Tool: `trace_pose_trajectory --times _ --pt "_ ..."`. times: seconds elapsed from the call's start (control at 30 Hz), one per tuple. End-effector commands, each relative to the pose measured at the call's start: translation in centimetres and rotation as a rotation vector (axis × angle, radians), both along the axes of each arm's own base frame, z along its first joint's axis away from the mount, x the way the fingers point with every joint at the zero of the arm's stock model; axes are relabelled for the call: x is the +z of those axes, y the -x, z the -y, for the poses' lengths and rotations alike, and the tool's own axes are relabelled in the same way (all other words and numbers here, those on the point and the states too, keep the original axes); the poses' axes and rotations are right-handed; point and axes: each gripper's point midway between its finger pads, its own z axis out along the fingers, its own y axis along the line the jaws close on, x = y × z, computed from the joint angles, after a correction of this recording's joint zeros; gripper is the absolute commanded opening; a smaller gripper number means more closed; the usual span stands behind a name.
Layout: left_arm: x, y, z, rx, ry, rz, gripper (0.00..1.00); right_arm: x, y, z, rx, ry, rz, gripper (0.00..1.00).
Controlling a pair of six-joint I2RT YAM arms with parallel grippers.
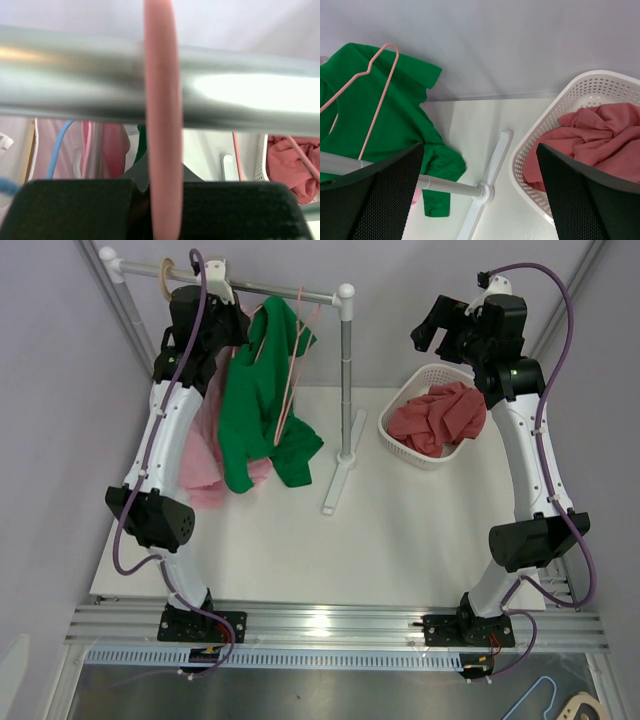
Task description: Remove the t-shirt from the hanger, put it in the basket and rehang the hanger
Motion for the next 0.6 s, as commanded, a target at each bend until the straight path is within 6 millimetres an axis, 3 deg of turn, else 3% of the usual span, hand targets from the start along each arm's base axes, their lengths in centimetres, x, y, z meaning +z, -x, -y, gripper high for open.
trace_pose_trajectory --times 0.0,0.07,0.1,0.17,0.2,0.27,0.33,0.4,0.43,0.5,0.53,0.57 --pt "7.0 2.9 -0.5 -0.002 0.033 0.161 0.01 1.7 0.9 -0.7 0.034 -0.011 0.040 1.00" --pt "8.4 3.7 -0.2 -0.007 0.032 0.187 0.01 1.6 1.0 -1.0 0.043 -0.006 0.035 1.00" --pt "10.6 4.7 -0.3 -0.007 0.040 0.231 0.01 1.5 1.1 -1.1 0.046 -0.005 0.034 0.99" --pt "11.5 5.1 -0.1 -0.011 0.038 0.244 0.01 1.4 1.2 -1.2 0.051 -0.005 0.029 0.99" --pt "13.4 6.1 -0.2 -0.010 0.045 0.280 0.01 1.4 1.3 -1.2 0.052 -0.006 0.029 0.99" --pt "14.7 7.2 -0.2 -0.008 0.042 0.304 0.01 1.3 1.5 -1.4 0.060 -0.005 0.025 1.00" --pt "14.2 7.8 0.0 0.014 0.029 0.286 0.01 1.3 1.9 -1.7 0.071 -0.006 0.021 0.99" --pt "15.0 9.3 -0.8 0.076 0.016 0.301 0.01 1.1 2.5 -2.7 0.119 0.003 0.016 0.99" --pt "13.2 9.1 -1.0 0.107 0.000 0.257 0.01 1.6 3.6 -4.3 0.177 0.011 0.033 1.00" --pt "13.7 10.9 -1.9 0.155 0.024 0.259 0.01 1.8 5.3 -6.6 0.265 0.062 0.057 0.99" --pt "12.4 11.0 -2.2 0.196 0.027 0.224 0.01 0.9 6.3 -7.9 0.308 0.086 0.048 0.99" --pt "10.9 11.2 -2.4 0.219 0.039 0.178 0.01 2.2 8.7 -10.2 0.378 0.091 0.097 0.99"
